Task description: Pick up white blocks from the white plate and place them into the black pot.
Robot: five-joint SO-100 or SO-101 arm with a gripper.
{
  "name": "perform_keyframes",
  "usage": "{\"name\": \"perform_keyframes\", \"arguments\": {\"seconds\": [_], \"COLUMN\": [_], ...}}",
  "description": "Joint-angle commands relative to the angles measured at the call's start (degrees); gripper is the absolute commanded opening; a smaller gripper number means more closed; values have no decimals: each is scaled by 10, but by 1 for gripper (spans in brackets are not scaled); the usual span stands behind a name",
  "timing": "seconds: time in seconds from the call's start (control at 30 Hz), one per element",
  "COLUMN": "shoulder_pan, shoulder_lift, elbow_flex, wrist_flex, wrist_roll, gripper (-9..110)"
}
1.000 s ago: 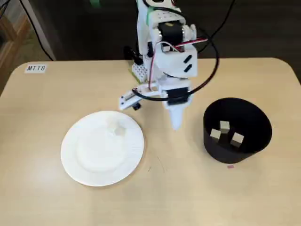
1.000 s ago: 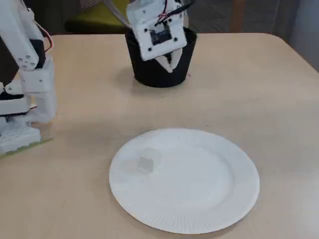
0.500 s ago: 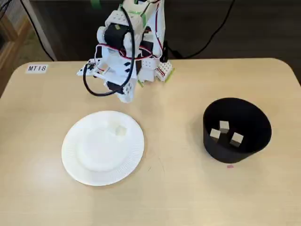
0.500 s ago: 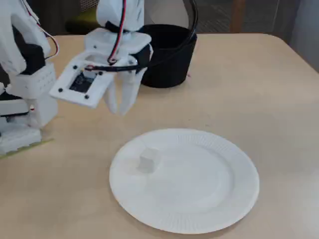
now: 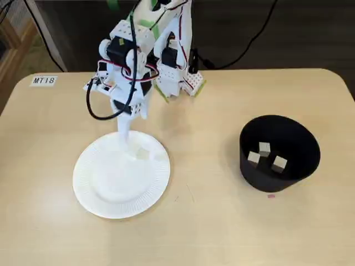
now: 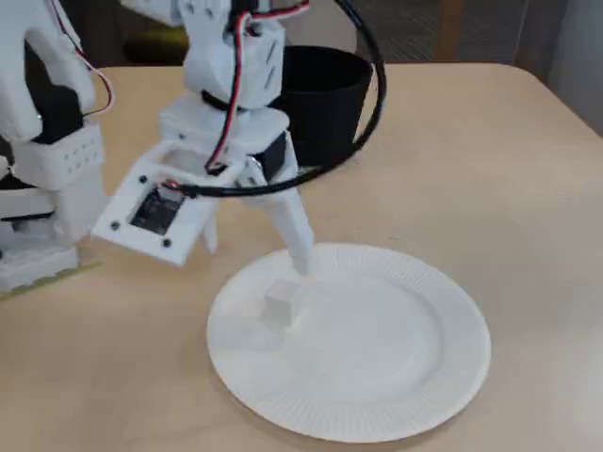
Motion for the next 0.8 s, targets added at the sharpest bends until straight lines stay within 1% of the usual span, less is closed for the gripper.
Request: {"name": "perform_keyframes", "arguments": {"seconds": [0.0,0.13,0.67,0.7,0.77], "shoulder_pan": [1,-1,-7,-10,-15], "shoulder_lift": [-9,-31,-91,-95,-102], "elbow_flex": [-25,-25,-23,-23,-24], "wrist_flex": [-14,-25,-118,-126,-143], "wrist_roll": [-11,-13,38,43,58], "gripper": [39,38,30,28,19]}}
